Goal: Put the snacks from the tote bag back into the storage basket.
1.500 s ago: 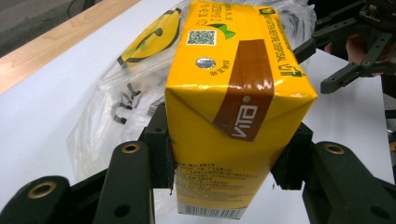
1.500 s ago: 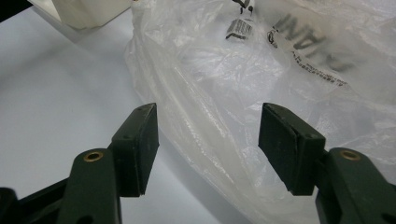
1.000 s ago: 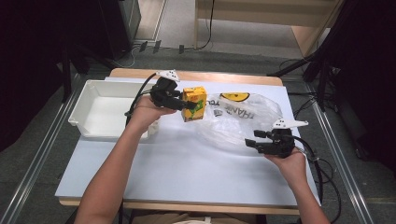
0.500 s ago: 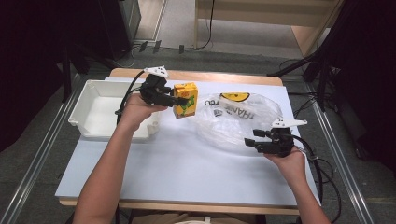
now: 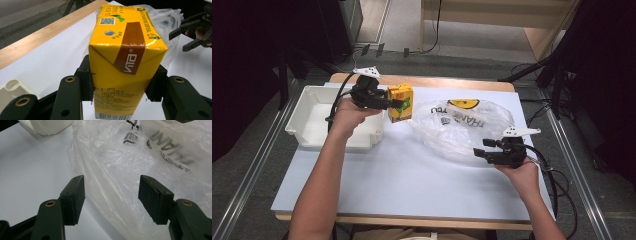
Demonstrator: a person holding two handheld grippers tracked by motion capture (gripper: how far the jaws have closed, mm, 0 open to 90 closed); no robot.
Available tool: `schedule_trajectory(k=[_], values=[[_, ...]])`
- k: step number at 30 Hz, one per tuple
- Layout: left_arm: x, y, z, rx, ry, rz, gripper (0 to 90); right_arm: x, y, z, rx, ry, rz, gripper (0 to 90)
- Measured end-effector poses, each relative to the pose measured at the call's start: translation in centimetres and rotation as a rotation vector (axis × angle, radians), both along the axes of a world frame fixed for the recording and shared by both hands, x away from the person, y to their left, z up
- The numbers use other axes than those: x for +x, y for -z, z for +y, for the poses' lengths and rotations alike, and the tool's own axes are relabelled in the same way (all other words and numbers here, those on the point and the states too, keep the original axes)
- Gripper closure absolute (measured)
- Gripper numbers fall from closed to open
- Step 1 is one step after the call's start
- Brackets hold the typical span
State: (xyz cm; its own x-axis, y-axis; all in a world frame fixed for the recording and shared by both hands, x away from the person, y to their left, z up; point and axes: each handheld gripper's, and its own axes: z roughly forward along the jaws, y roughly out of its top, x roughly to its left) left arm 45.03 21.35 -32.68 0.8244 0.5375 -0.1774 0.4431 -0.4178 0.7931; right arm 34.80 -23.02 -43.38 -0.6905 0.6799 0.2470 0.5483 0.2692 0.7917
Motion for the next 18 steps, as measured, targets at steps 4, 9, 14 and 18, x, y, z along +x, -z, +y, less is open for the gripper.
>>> schedule_trajectory(k=[4, 9, 14, 18], values=[[0.1, -0.1, 0.8, -0.002, -0.021, 0.002, 52.3, 0.0, 0.0, 0.0, 0.001, -0.001, 0.002, 39.1], [0.2, -0.2, 1.6, -0.004, -0.039, 0.001, 52.3, 0.0, 0.0, 0.0, 0.0, -0.002, 0.002, 39.1], [0.2, -0.4, 2.4, -0.002, -0.063, -0.008, 52.3, 0.0, 0.0, 0.0, -0.002, -0.004, 0.004, 39.1], [0.2, -0.5, 3.2, 0.014, -0.087, -0.01, 52.3, 0.0, 0.0, 0.1, -0.005, -0.008, 0.004, 39.1]])
